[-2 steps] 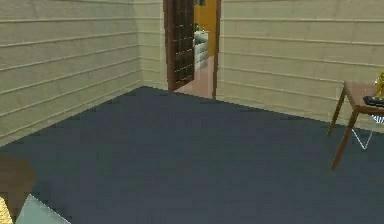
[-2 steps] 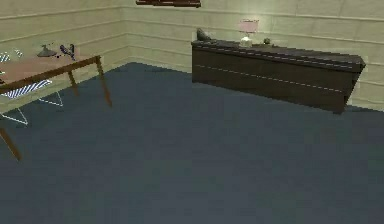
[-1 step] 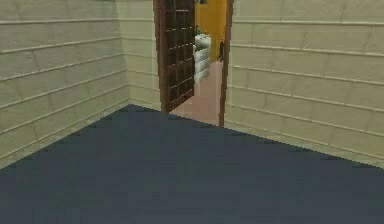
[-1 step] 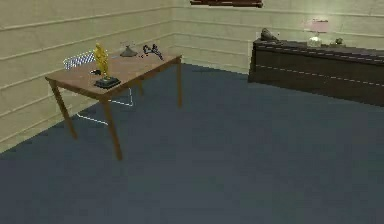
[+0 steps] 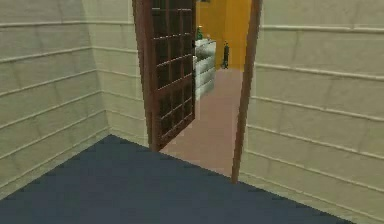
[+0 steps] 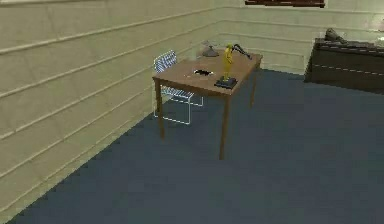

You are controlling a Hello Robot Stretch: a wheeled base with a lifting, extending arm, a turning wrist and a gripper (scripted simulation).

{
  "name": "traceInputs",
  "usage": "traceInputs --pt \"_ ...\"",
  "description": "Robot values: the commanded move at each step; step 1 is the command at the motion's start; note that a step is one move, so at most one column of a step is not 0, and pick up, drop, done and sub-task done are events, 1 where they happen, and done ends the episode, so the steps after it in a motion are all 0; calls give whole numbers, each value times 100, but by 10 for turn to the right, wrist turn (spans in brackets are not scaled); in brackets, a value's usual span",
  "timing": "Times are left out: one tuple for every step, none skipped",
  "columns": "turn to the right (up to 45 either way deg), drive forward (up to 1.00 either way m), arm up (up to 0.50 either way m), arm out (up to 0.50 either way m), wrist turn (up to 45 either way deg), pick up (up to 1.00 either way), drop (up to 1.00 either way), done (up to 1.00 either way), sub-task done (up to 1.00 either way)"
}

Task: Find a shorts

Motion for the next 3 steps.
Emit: traceInputs --pt "0 100 0 0 0 0 0 0 0" --pt "-60 0 0 0 0 0 0 0 0" --pt "0 45 0 0 0 0 0 0 0"
